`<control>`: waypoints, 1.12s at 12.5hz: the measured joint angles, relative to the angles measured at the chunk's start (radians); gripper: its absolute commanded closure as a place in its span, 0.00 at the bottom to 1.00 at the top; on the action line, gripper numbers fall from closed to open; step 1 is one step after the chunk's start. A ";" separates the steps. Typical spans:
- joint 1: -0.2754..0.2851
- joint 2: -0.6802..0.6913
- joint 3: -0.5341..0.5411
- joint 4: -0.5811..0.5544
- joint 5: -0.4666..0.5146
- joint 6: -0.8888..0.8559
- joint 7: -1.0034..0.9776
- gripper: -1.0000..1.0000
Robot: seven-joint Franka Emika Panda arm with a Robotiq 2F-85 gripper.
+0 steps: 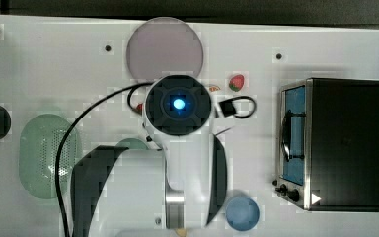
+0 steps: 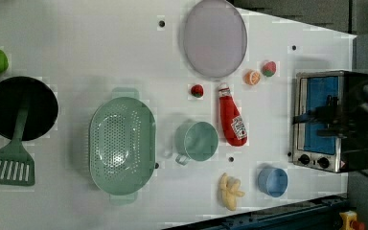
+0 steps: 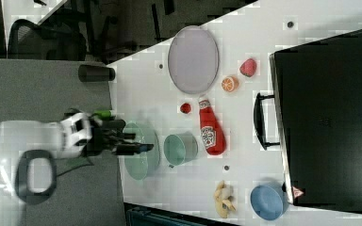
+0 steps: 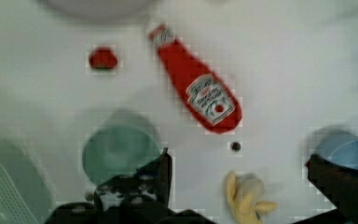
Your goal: Pick Ketchup from the table and place it in strainer.
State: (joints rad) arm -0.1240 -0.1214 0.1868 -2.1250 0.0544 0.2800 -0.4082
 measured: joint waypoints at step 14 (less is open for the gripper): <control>0.003 0.220 -0.025 -0.309 -0.004 0.583 -0.479 0.00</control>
State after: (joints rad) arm -0.1206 0.0986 0.1614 -2.4336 0.0509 0.8628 -0.8867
